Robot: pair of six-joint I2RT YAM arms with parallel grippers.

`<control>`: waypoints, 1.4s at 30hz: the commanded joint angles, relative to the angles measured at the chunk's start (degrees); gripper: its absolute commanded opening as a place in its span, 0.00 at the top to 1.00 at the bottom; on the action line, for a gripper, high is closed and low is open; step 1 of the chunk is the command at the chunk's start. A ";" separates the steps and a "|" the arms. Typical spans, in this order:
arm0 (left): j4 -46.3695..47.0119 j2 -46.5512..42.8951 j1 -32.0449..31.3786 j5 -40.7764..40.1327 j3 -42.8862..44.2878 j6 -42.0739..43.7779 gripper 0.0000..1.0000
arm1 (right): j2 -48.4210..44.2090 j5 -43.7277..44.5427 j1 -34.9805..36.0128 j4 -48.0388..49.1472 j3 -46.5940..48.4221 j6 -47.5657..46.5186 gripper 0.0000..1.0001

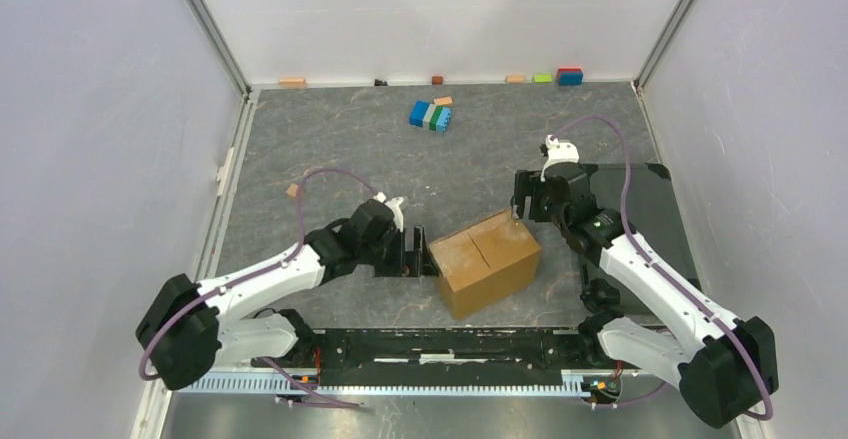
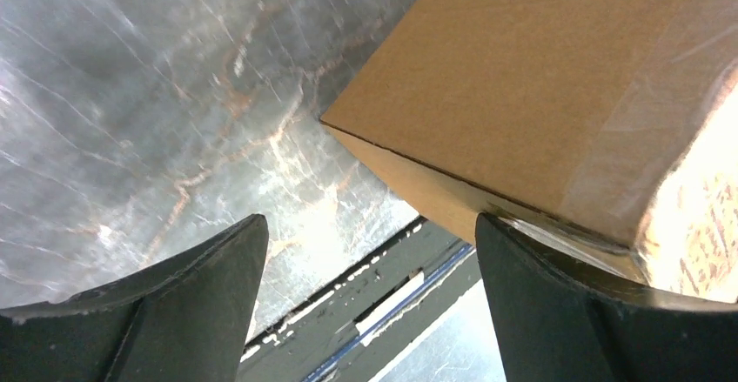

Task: Unpack the express box
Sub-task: Adjust the express box at the center of the board.

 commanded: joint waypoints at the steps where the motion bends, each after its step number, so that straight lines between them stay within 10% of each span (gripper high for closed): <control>1: 10.13 4.04 6.59 2.34 7.74 4.39 0.05 | 0.74 -9.63 1.89 1.90 -2.84 6.18 0.13; 22: -10.29 -6.22 16.21 10.79 11.57 8.10 0.07 | -6.61 -1.15 -3.91 -8.34 5.16 2.34 0.08; 32: 8.09 -9.50 16.18 24.12 4.53 -14.60 0.12 | -6.51 -26.25 -4.39 -5.85 7.75 -2.04 0.14; 42: 10.40 -9.55 11.94 21.67 2.79 -20.17 0.16 | -6.41 -29.54 -4.32 -5.70 5.12 -0.85 0.18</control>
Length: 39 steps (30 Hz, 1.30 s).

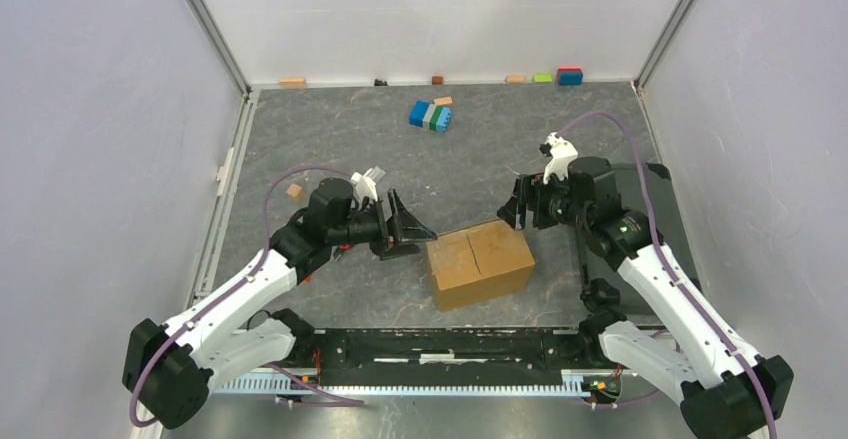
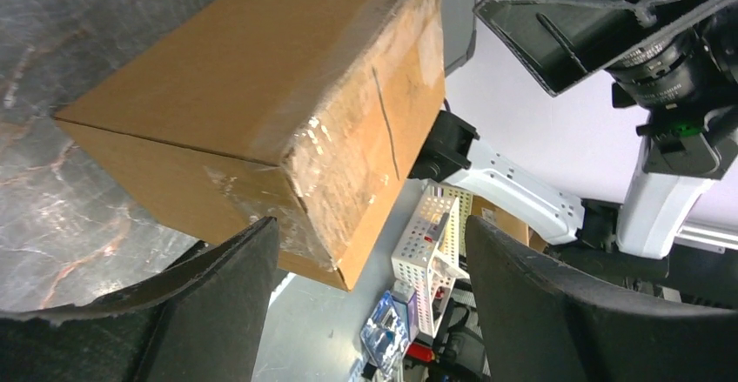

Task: Unpack the express box
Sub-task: Adjust the express box at the center of the board.

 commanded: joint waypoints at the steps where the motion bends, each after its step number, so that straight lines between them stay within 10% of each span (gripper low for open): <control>1: 4.49 -0.36 -2.40 0.21 -0.92 -4.37 0.16 | 0.43 -3.44 -0.03 0.79 -0.41 0.06 0.19; 39: 8.46 3.49 -3.60 -1.39 -3.19 -2.53 0.17 | 0.57 -6.73 -0.02 -5.30 1.79 5.11 0.37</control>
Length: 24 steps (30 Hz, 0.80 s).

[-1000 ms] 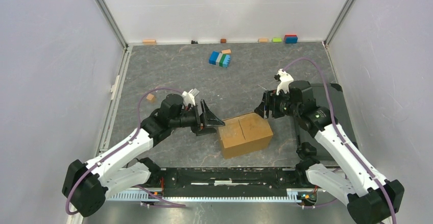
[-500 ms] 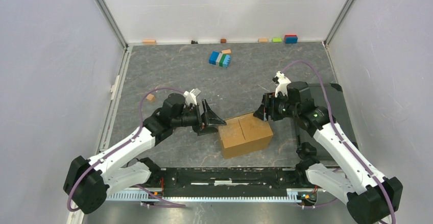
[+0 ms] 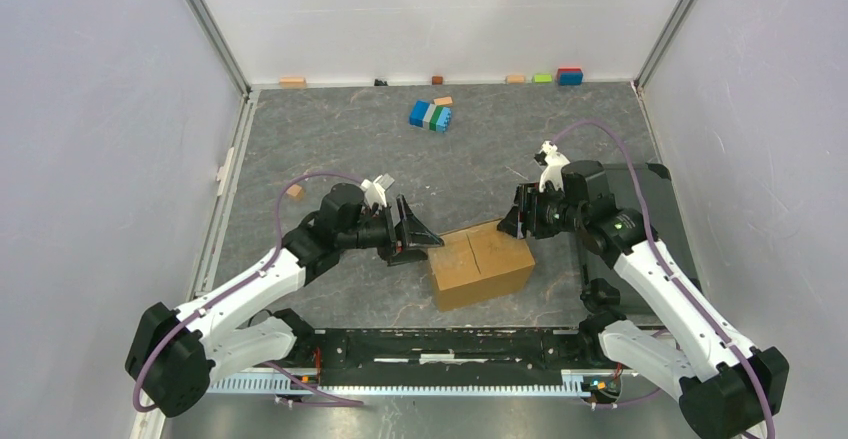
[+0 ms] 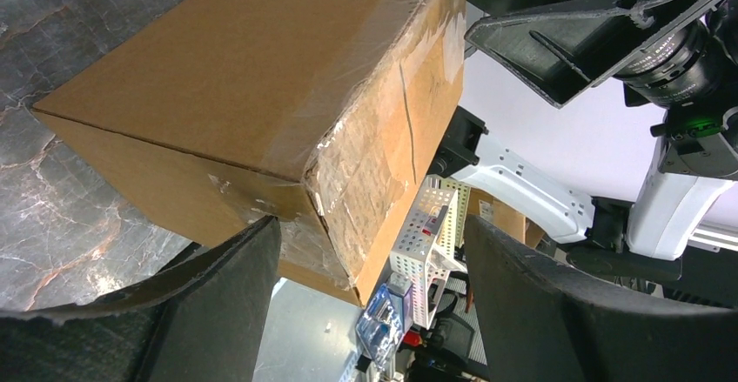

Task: Unpack the express box
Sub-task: Adjust the express box at the center of the board.

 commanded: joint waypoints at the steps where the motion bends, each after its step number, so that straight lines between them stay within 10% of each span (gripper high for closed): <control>1: 2.31 0.15 -0.21 -0.82 -0.51 0.72 0.17 | -1.17 -0.59 -0.02 -1.26 3.15 0.53 0.37; 24: 1.26 2.11 -0.28 -2.77 -2.26 4.46 0.18 | -1.87 -6.66 -0.16 1.43 2.66 5.55 0.38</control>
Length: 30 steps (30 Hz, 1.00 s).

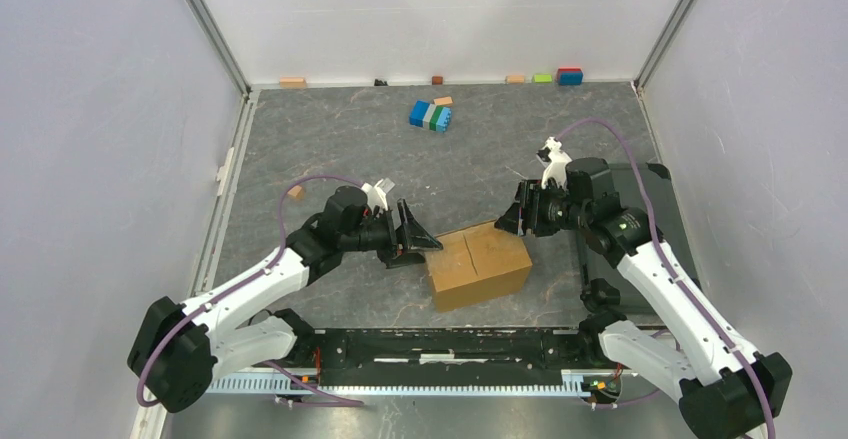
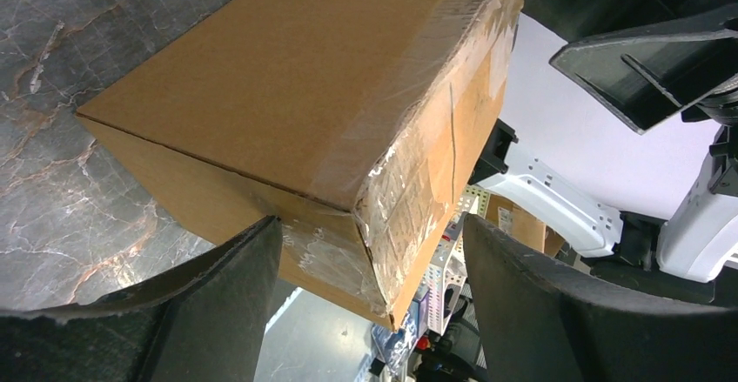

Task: Unpack the express box
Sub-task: Adjust the express box at the center of the board.

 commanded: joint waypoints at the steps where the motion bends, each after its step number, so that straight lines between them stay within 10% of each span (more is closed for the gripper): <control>1: 1.37 0.79 -0.25 -1.36 -0.76 3.07 0.18 | -1.30 -4.41 -0.09 2.91 0.46 3.13 0.38; 17: 0.66 0.40 -0.18 -2.23 -1.23 4.94 0.18 | -3.52 -9.29 -2.21 7.70 -10.06 7.89 0.41; 30: -8.05 -0.07 0.92 -3.28 4.84 13.10 0.15 | -4.69 -11.82 -4.99 10.58 -15.00 9.16 1.00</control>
